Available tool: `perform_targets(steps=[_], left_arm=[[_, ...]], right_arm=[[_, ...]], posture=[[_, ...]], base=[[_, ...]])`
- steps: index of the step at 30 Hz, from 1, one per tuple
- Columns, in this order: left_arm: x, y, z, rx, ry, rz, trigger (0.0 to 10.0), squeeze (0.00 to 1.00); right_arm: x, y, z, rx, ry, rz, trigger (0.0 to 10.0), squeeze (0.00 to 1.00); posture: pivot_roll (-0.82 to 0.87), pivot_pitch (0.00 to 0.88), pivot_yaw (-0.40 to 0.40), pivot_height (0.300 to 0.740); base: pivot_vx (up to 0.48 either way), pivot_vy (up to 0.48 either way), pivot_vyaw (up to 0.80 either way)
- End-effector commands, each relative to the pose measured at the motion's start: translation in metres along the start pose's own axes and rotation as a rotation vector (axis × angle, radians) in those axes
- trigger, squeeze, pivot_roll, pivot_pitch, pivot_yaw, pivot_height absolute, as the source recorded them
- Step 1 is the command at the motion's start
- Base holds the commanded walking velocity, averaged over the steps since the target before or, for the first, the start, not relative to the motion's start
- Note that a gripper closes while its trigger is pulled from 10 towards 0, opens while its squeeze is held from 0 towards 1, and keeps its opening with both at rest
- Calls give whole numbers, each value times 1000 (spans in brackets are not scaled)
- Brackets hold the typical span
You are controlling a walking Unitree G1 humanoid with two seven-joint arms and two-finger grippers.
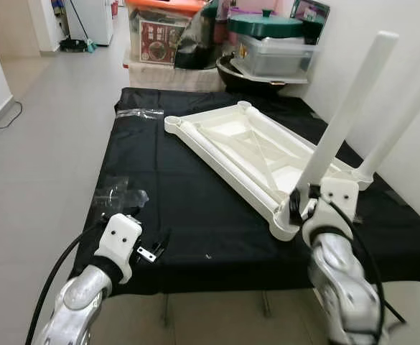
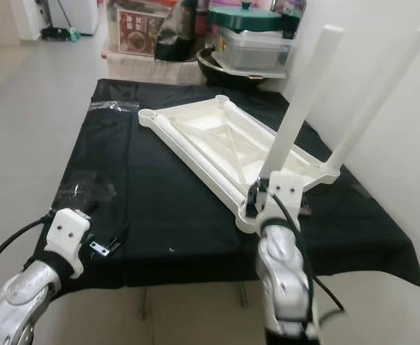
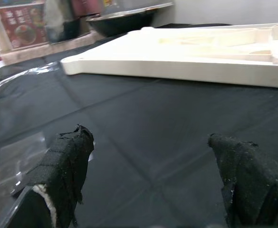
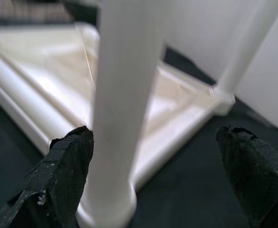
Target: Building children table
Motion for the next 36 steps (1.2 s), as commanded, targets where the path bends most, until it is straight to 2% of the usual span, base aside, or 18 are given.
perform_targets(steps=[1,6,7,8,9,11,12,13,14,15,16,22,26,27,36], left_arm=[[-1,-3,-2,-12,-29,36,10000,0],[-5,-4,-3,-26,-12,100,10000,0],[-7,-4,-3,-31,-17,132,10000,0],[-7,-4,-3,-31,-17,132,10000,0],[-9,-4,-3,-35,-26,158,10000,0],[-13,-7,-2,-42,-41,217,10000,0],[-13,-7,-2,-42,-41,217,10000,0],[-15,-8,-2,-46,-53,253,10000,0],[-15,-8,-2,-46,-53,253,10000,0],[-18,-11,-2,-51,-72,305,10000,0],[-19,-11,-1,-52,-78,324,10000,0],[-15,-10,5,-33,-88,331,10000,0],[-14,-8,9,-26,-104,344,10000,0],[-14,-8,10,-25,-103,346,10000,0],[-11,-3,18,-11,-88,326,10000,0]], right_arm=[[4,-7,-15,-126,-33,55,10000,0],[-1,-14,-27,-245,15,142,10000,0],[-9,-15,-28,-280,81,217,10000,0],[-9,-15,-28,-280,81,217,10000,0],[-15,-16,-28,-299,129,270,10000,0],[-24,-17,-25,-279,135,350,10000,0],[-24,-17,-25,-279,135,350,10000,0],[-28,-18,-23,-257,91,376,10000,0],[-28,-18,-23,-257,91,376,10000,0],[-36,-20,-16,-188,23,419,10000,0],[-40,-21,-11,-147,0,437,10000,0],[-57,-27,5,-67,33,520,10000,0],[-61,-21,10,-18,-1,518,10000,0],[-62,-18,11,-22,19,513,10000,0],[-68,-10,19,43,-16,528,10000,0]], posture=[[27,0,-123,740],[22,0,-124,740],[26,0,-124,740],[26,0,-124,740],[27,0,-124,740],[31,0,-124,740],[31,0,-124,740],[37,0,-125,740],[37,0,-125,740],[45,0,-121,740],[43,0,-121,740],[56,0,-118,740],[58,0,-117,740],[61,0,-116,740],[65,0,-115,740]], base=[[0,0,0],[0,0,0],[0,0,0],[0,0,0],[0,0,0],[0,0,0],[0,0,0],[0,0,0],[0,0,0],[0,0,0],[0,0,0],[0,0,0],[0,0,0],[0,0,800],[0,0,800]])
Point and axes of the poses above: a point about 5 cm out from each wrist's last joint towards the gripper, its own y axis pointing out of the wrist towards the gripper, its own z axis along the axis of the wrist's last joint, x = y × z, the point moved 2 cm from there along y, pointing out of the wrist towards the gripper, and after that the axes turned 4 degrees about -y, right-handed, at the moved point
